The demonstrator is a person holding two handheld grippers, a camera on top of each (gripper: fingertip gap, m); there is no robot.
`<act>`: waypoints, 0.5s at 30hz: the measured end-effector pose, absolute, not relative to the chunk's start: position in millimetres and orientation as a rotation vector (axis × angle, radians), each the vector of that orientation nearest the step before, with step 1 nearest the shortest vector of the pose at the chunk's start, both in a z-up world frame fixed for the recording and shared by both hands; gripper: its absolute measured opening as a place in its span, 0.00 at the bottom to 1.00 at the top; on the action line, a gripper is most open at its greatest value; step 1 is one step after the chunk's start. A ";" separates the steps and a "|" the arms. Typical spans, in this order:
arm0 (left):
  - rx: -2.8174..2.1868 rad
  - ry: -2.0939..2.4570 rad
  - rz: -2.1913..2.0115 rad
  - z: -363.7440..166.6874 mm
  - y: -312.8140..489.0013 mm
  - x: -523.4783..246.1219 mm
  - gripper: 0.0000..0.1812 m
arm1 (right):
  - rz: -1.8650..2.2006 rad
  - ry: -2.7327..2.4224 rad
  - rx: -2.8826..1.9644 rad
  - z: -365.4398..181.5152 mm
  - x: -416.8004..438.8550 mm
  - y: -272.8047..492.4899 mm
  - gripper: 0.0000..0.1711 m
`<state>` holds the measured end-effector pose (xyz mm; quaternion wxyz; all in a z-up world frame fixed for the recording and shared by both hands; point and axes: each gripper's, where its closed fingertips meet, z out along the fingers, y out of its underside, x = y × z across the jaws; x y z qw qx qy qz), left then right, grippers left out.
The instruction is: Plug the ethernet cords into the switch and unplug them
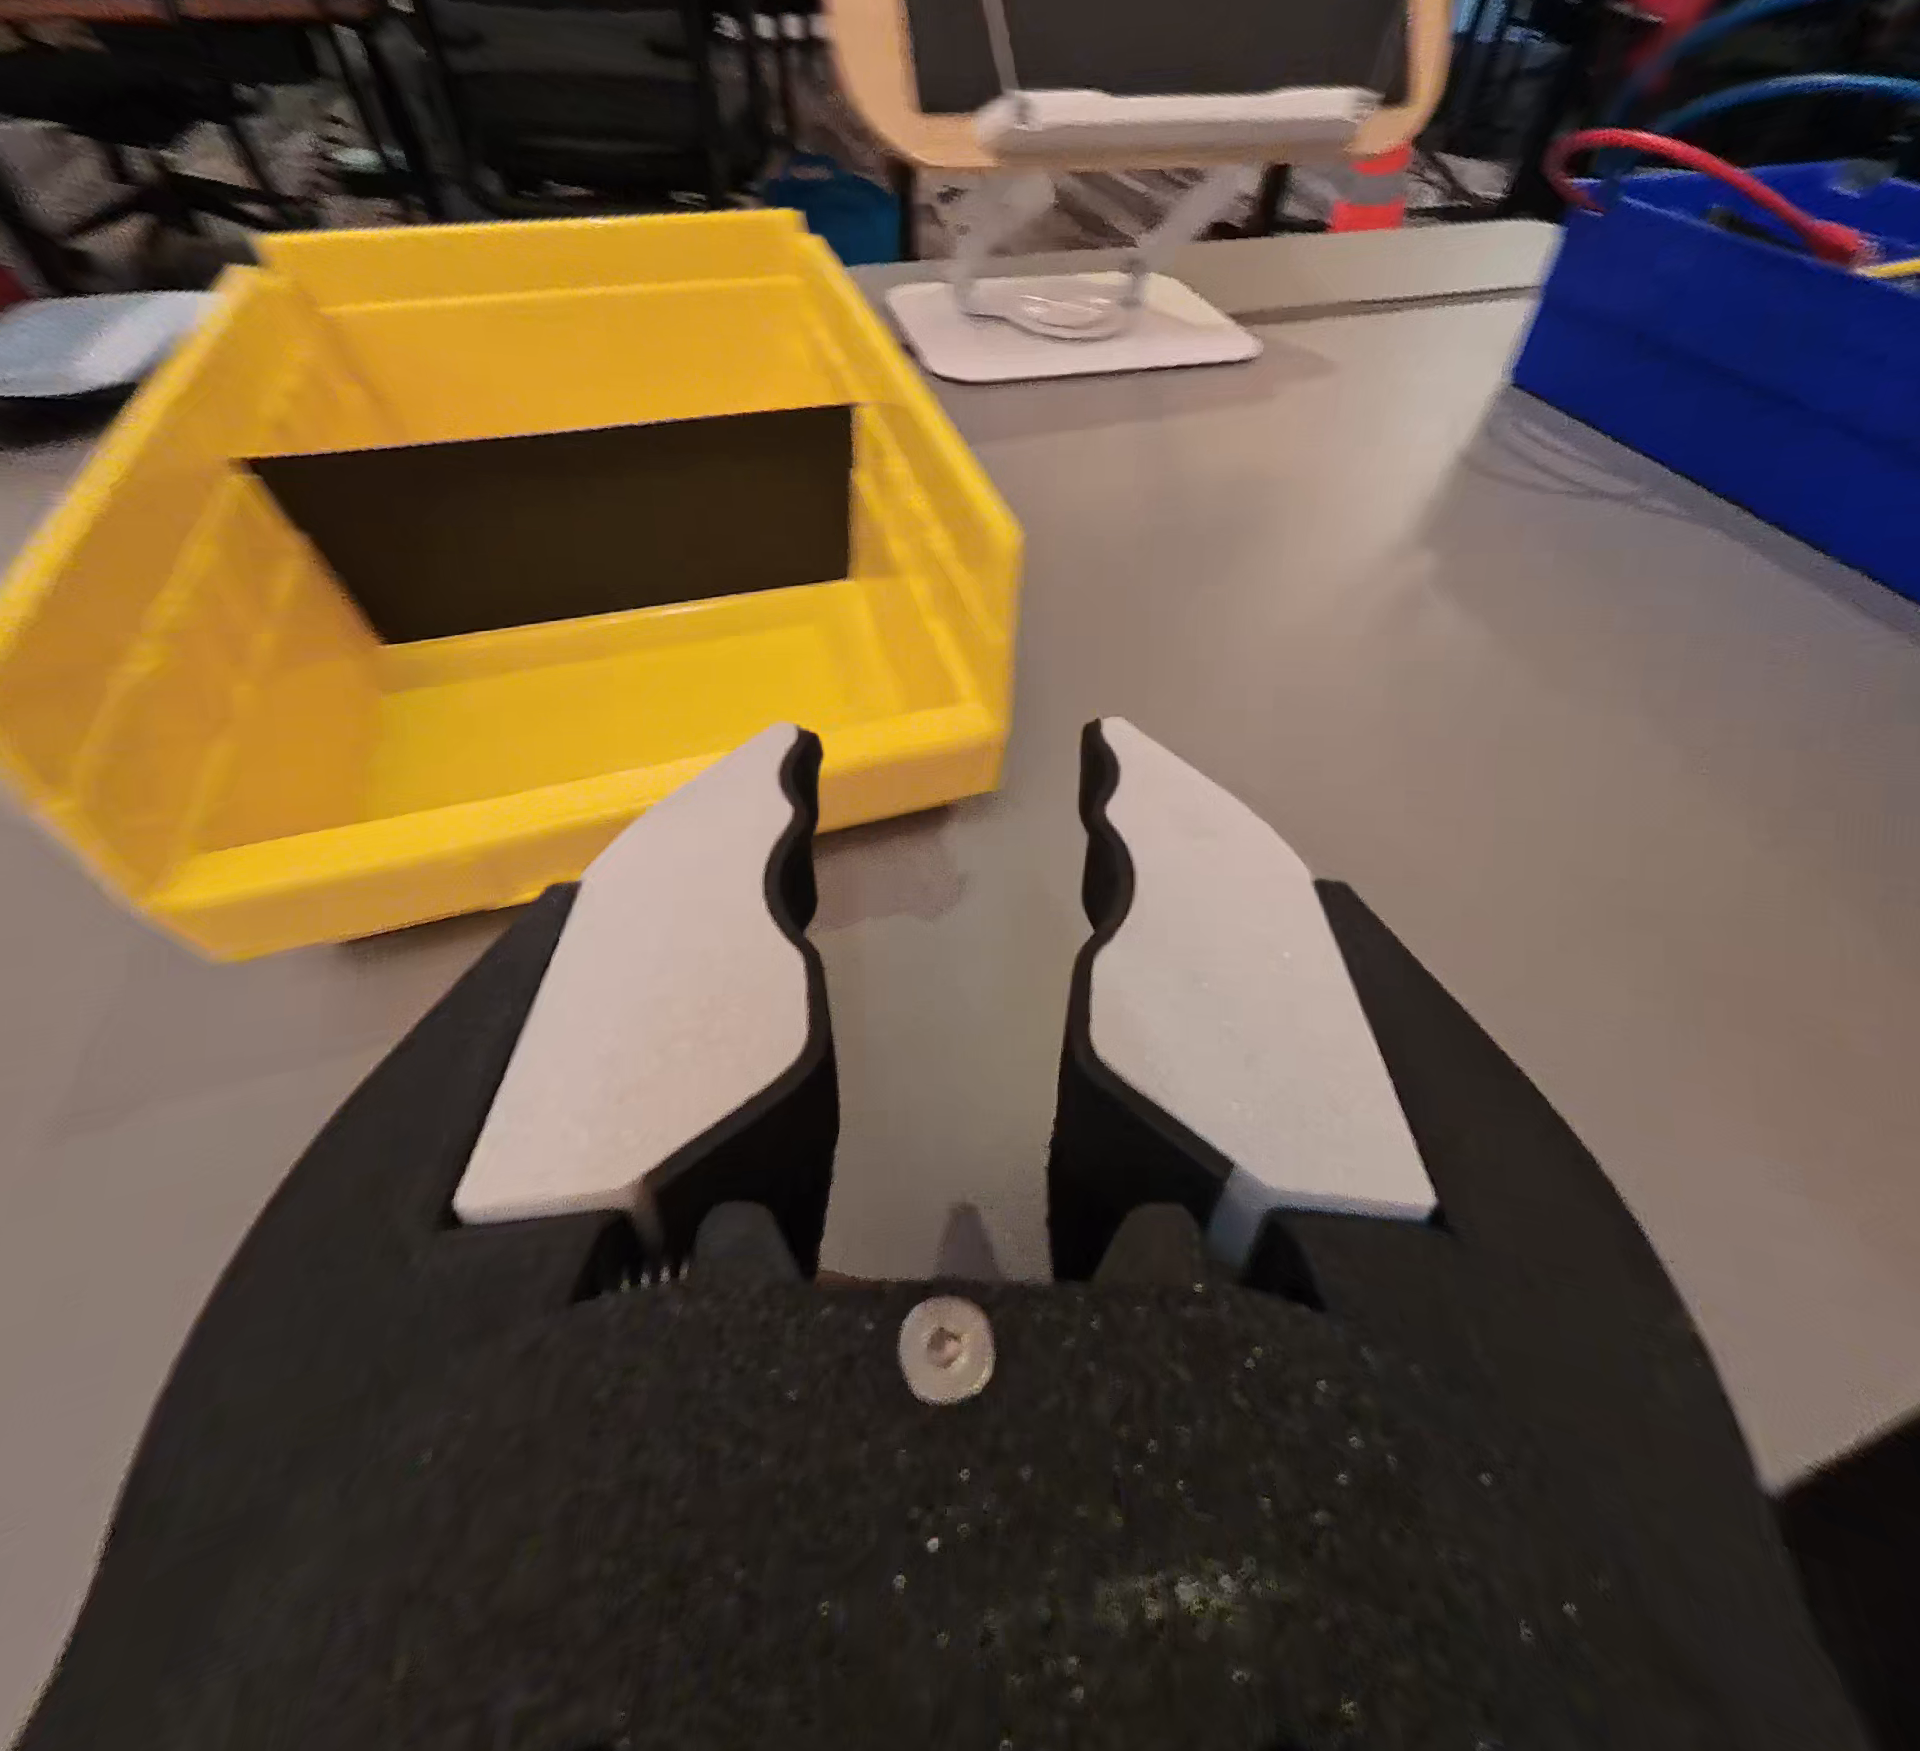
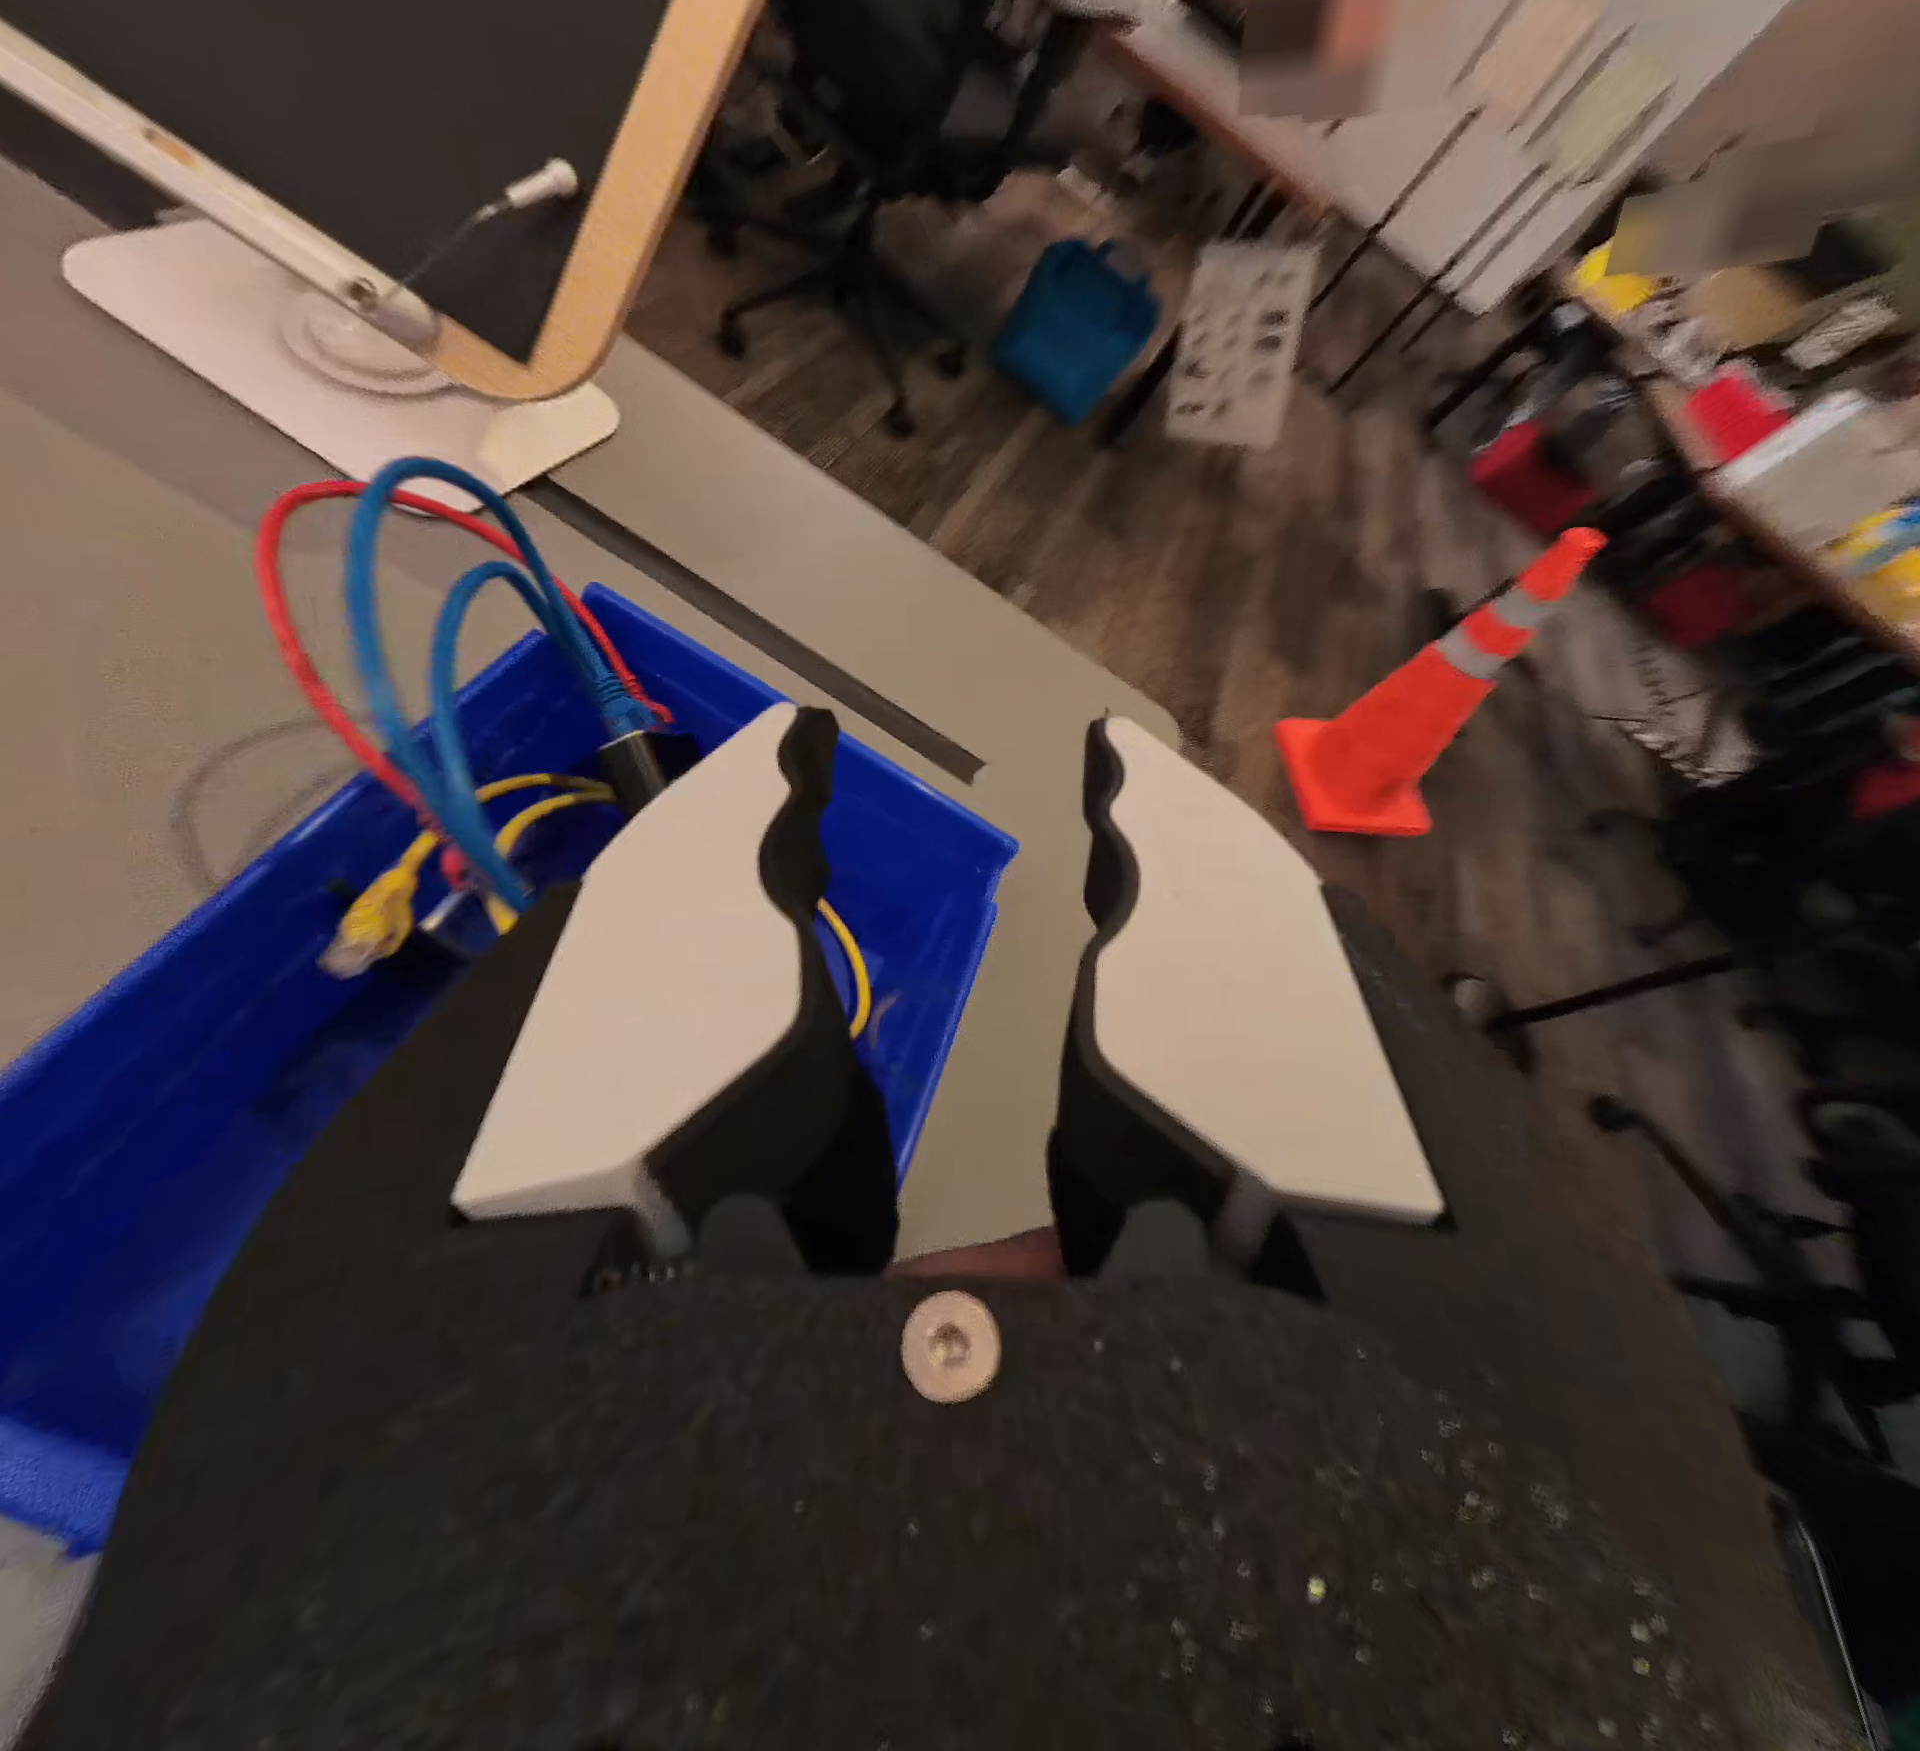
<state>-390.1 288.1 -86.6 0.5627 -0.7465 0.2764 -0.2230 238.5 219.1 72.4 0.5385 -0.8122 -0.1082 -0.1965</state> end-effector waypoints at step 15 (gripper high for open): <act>-2.024 0.572 -0.549 -130.2 309.6 -440.0 0.21 | -0.021 0.335 -1.874 -126.7 109.1 92.4 0.24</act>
